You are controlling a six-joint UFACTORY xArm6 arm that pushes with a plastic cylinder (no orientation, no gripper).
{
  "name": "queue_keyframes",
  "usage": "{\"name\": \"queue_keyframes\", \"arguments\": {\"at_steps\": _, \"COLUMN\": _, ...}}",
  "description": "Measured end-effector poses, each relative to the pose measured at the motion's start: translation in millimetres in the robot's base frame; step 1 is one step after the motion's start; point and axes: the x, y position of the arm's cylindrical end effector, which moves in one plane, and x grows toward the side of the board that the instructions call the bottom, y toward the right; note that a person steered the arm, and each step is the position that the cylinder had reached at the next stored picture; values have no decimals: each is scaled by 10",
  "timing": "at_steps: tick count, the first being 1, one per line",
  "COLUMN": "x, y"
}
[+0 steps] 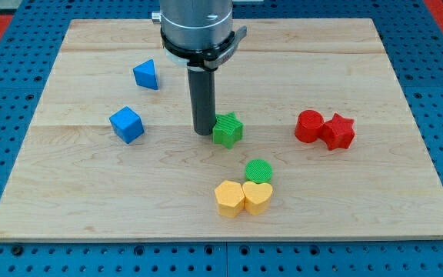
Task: Push the green star to the green circle
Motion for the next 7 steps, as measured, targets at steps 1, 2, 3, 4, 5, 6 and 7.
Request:
{"name": "queue_keyframes", "arguments": {"at_steps": 1, "x": -337, "y": -64}}
{"name": "queue_keyframes", "arguments": {"at_steps": 2, "x": -419, "y": 127}}
{"name": "queue_keyframes", "arguments": {"at_steps": 3, "x": -173, "y": 512}}
{"name": "queue_keyframes", "arguments": {"at_steps": 4, "x": -79, "y": 681}}
{"name": "queue_keyframes", "arguments": {"at_steps": 5, "x": 100, "y": 681}}
{"name": "queue_keyframes", "arguments": {"at_steps": 6, "x": 164, "y": 677}}
{"name": "queue_keyframes", "arguments": {"at_steps": 7, "x": 57, "y": 656}}
